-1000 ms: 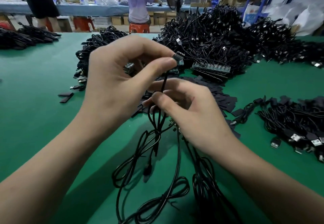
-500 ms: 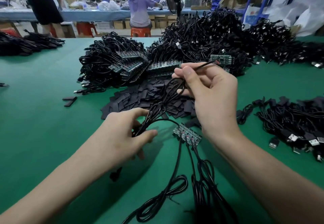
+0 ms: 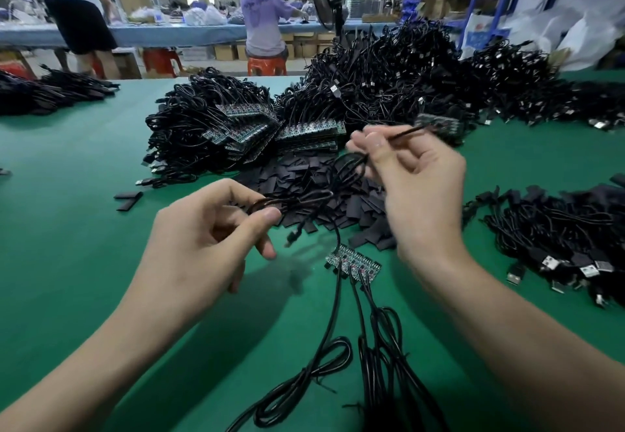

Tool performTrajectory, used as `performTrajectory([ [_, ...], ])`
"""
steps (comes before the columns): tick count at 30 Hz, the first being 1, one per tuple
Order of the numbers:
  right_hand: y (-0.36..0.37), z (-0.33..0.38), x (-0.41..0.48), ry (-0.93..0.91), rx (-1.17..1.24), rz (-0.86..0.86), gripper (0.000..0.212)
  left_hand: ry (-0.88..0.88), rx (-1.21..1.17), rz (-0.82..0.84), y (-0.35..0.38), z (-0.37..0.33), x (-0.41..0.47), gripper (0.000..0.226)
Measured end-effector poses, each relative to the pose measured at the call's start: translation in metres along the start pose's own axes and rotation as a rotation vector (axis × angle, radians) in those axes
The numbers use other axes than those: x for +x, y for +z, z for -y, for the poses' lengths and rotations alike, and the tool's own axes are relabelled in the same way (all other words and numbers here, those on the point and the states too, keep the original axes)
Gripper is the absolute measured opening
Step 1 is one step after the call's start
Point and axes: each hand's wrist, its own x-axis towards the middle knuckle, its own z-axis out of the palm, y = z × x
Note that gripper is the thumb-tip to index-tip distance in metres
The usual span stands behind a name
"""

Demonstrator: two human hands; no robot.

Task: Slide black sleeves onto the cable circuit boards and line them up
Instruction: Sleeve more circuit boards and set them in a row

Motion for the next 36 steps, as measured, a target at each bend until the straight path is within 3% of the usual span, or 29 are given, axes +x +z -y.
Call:
performTrajectory([
  [5,0.02,-0.016,-0.024,0.012,-0.102,0.163,0.007,0.036,-0.125,0.006,0.008,-0.008,0.007,0.018],
  [11,0.007,0.007,0.004,0.021,-0.004,0.086,0.01,0.104,-0.172,0.189,-0.003,-0.007,0.002,0.023],
  [13,-0.008,0.024,0.019,-0.057,-0.072,0.057,0.012,0.063,-0.16,0.368,-0.02,0.004,0.0,0.033],
  [16,-0.03,0.045,0.033,-0.116,-0.124,0.214,0.012,-0.067,-0.175,0.823,-0.051,0.024,0.004,0.048],
  [19,-0.047,0.052,0.036,0.058,-0.169,0.448,0.011,-0.173,-0.066,1.074,-0.074,0.034,0.011,0.053],
  [21,-0.052,0.045,0.03,0.208,-0.319,0.624,0.012,-0.212,0.052,1.078,-0.08,0.031,0.017,0.052],
  [23,-0.05,0.032,0.021,0.298,-0.46,0.777,0.013,-0.221,0.314,1.016,-0.076,0.023,0.028,0.063],
  [26,-0.038,0.007,0.007,0.278,-0.643,0.827,0.018,-0.183,0.744,0.844,-0.056,0.009,0.048,0.066],
  [29,-0.029,-0.015,-0.005,0.232,-0.655,0.669,0.021,-0.045,1.082,0.62,-0.022,0.007,0.065,0.044],
  [30,-0.028,-0.02,-0.008,0.208,-0.63,0.579,0.021,0.003,1.097,0.584,-0.008,0.008,0.07,0.035],
  [32,-0.026,-0.026,-0.011,0.164,-0.557,0.407,0.02,0.052,0.944,0.588,0.025,0.009,0.075,0.024],
  [36,-0.026,-0.029,-0.011,0.22,-0.353,0.262,0.02,0.127,0.816,0.534,0.089,0.011,0.072,0.033],
])
